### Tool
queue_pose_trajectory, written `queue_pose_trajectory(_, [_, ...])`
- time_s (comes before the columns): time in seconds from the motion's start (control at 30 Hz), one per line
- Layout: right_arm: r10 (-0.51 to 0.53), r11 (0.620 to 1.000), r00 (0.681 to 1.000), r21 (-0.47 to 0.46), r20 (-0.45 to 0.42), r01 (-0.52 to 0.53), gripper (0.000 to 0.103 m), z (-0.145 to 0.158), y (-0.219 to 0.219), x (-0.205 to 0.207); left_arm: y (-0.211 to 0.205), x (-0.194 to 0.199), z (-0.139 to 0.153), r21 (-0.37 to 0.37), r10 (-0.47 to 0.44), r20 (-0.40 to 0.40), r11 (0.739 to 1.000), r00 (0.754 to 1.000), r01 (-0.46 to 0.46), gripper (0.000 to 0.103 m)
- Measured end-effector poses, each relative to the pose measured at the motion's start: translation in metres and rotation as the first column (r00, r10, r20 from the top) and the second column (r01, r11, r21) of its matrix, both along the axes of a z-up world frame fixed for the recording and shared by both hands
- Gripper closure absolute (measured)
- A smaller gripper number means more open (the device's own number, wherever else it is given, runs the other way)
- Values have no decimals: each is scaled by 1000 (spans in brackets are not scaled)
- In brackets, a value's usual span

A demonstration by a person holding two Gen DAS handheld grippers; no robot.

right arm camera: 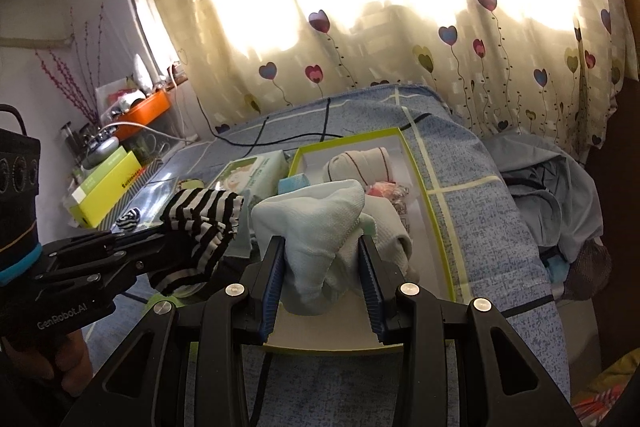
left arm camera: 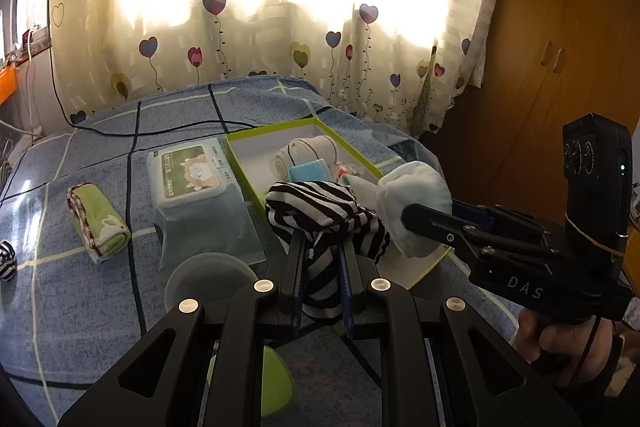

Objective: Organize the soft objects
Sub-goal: 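Carry striped sock in left gripper and white mitten in right gripper over box, then open right gripper to drop mitten in box while left gripper releases sock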

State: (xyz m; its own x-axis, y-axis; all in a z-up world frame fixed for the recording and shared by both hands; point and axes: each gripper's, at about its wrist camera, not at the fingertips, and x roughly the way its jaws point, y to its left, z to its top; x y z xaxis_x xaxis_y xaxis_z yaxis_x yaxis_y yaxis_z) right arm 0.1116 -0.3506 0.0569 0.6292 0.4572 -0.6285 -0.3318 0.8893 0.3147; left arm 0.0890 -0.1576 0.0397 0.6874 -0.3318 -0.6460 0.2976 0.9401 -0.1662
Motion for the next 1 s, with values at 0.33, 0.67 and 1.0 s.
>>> queue_pose_trajectory(0.33, [3, 999, 1000, -40, -25, -4, 68, -10, -4, 5, -12, 9, -13, -5, -27, -58, 1000, 998, 26, 87])
queue_pose_trajectory(0.67, [6, 996, 998, -89, -66, -12, 68, -23, -5, 10, -24, 14, -24, 2, -48, -99, 999, 994, 48, 87])
queue_pose_trajectory(1.0, [6, 992, 996, -124, -89, -17, 68, -33, -5, 18, -33, 26, -35, 41, -41, -152, 998, 987, 48, 87])
